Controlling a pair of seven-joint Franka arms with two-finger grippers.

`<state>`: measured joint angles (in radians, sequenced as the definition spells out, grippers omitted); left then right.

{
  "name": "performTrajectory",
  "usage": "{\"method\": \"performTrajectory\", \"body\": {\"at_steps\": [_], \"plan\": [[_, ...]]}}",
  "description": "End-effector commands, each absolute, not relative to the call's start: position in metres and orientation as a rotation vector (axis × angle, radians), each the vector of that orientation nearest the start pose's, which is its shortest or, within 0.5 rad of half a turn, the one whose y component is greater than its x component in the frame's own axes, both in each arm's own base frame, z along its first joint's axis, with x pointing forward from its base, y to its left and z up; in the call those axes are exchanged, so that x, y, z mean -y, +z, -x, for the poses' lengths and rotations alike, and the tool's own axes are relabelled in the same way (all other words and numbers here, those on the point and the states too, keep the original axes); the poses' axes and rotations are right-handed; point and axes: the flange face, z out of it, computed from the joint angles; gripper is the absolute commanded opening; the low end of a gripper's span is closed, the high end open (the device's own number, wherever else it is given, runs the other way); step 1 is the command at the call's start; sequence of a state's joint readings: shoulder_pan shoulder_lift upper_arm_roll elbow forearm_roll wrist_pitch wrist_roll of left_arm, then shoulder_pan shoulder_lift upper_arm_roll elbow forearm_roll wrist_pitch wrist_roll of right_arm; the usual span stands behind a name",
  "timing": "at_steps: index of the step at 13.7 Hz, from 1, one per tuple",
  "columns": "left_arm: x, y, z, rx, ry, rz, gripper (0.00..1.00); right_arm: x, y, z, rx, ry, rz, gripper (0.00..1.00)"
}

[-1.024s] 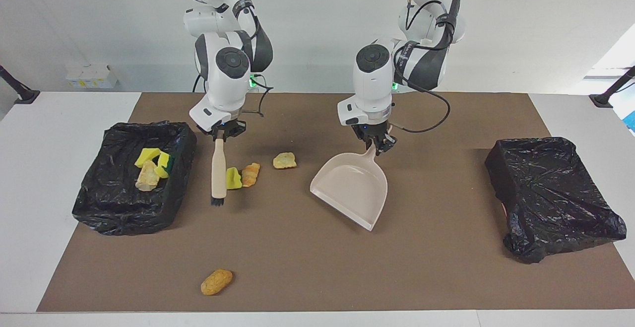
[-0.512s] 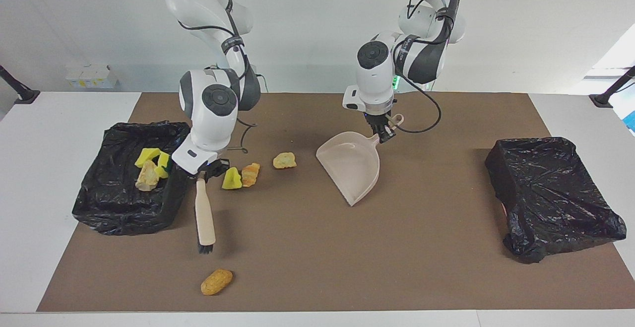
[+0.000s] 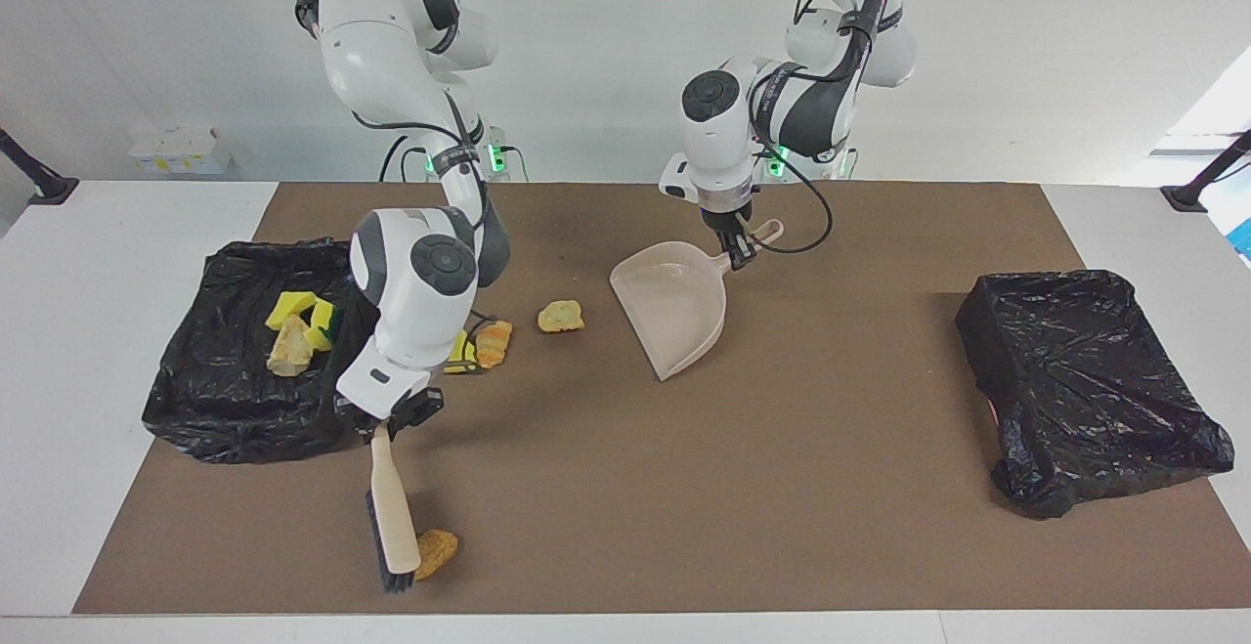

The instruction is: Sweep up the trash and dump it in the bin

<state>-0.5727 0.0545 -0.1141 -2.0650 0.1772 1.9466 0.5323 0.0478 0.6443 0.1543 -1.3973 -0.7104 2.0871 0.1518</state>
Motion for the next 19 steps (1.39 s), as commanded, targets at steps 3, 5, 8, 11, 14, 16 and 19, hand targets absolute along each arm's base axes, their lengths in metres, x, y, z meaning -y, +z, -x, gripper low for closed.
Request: {"method": "performTrajectory", "body": {"at_steps": [3, 5, 8, 11, 14, 16, 19], "plan": [[0.327, 0.391, -0.411, -1.836, 0.223, 2.320, 0.00, -0.104, 0.339, -0.740, -0.581, 0.170, -2.530, 0.00], [0.326, 0.391, -0.411, -1.833, 0.230, 2.321, 0.00, -0.123, 0.335, -0.726, -0.657, 0.042, -2.520, 0.00], [0.324, 0.391, -0.412, -1.823, 0.235, 2.332, 0.00, -0.146, 0.339, -0.708, -0.731, -0.111, -2.552, 0.00], [0.322, 0.390, -0.411, -1.818, 0.256, 2.335, 0.00, -0.175, 0.356, -0.682, -0.875, -0.265, -2.650, 0.00], [0.322, 0.390, -0.411, -1.816, 0.258, 2.336, 0.00, -0.184, 0.361, -0.657, -1.079, -0.367, -2.747, 0.00], [0.322, 0.389, -0.411, -1.816, 0.260, 2.336, 0.00, -0.184, 0.374, -0.653, -1.166, -0.366, -2.771, 0.00], [0.320, 0.390, -0.414, -1.806, 0.256, 2.345, 0.00, -0.163, 0.408, -0.653, -1.095, -0.317, -2.850, 0.00]]}}
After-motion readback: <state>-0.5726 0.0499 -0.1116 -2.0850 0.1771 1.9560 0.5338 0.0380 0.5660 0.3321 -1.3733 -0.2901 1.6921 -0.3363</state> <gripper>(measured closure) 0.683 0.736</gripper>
